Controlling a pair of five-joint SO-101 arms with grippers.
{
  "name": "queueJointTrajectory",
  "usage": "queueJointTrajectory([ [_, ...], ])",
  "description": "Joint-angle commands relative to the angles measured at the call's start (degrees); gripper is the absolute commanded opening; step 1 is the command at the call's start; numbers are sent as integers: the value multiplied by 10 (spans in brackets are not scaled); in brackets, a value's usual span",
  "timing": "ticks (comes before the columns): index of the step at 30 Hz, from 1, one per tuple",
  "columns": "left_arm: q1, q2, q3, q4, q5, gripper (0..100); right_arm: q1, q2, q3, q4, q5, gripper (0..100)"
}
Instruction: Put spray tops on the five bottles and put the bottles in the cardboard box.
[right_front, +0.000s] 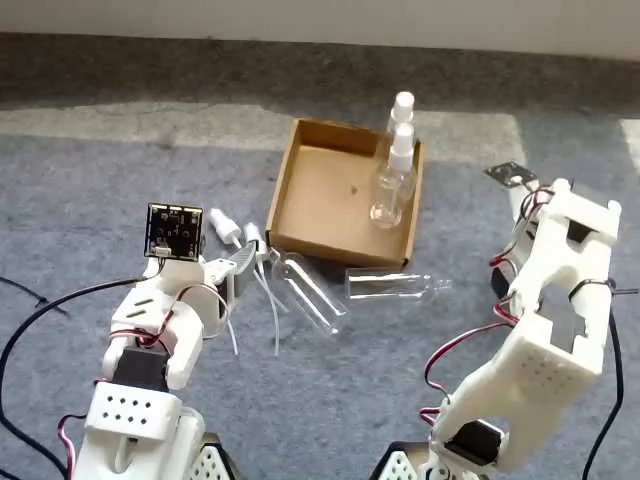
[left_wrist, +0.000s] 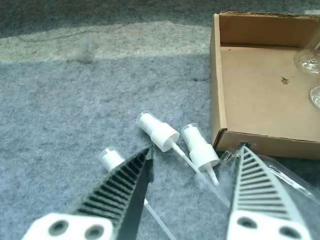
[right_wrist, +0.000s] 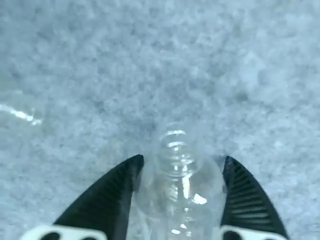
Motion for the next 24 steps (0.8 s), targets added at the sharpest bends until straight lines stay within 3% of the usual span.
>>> queueJointTrajectory([
  [1,9,-9,-5,-11,0,248,19,-31,-48,12,4,204],
  [8,9,-9,-4,-11,0,248,26,-31,-52,72,4,317],
  [20,9,-9,-4,-11,0,248,12,-28,-49,65,-47,321],
  [24,8,-9,-4,-11,0,248,2,-29,-46,3,-50,321],
])
